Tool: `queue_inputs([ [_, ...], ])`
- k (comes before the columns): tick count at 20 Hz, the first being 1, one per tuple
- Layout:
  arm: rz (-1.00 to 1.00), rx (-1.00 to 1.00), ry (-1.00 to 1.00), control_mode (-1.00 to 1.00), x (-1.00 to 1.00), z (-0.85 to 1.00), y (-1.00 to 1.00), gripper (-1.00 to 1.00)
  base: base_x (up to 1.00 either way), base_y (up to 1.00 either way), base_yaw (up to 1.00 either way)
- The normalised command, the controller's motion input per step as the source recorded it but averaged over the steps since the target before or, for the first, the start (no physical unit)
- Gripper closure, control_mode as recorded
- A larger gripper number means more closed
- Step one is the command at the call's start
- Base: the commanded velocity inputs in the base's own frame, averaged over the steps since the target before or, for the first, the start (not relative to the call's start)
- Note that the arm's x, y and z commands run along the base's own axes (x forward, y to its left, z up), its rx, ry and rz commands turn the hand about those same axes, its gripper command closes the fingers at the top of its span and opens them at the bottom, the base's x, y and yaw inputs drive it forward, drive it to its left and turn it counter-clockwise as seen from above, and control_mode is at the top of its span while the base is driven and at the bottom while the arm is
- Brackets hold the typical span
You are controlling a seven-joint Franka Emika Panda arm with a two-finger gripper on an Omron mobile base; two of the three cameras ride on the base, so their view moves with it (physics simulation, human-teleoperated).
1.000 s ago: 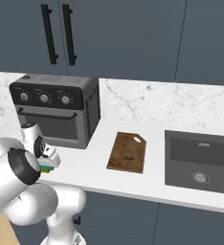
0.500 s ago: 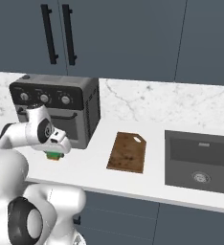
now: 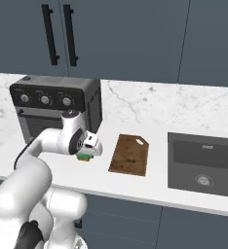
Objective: Pick up the sponge from the counter and clean the cutting board by briefly scrubbing or pressing down on the cutting board. Once finished, release the sponge.
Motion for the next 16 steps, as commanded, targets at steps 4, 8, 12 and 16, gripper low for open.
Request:
queue_inputs([
  [4, 0.11, 0.17, -0.05, -1.0, 0.79, 0.0, -1.0, 1.0, 0.0, 0.0, 0.0],
  [8, 0.1, 0.14, -0.03, -1.0, 0.78, 0.0, -1.0, 1.0, 0.0, 0.0, 0.0],
  [12, 0.07, 0.05, -0.01, -1.0, 0.8, -0.03, -0.84, 1.0, 0.0, 0.0, 0.0],
  [16, 0.04, 0.0, 0.01, -1.0, 0.21, -0.11, -0.08, 1.0, 0.0, 0.0, 0.0],
])
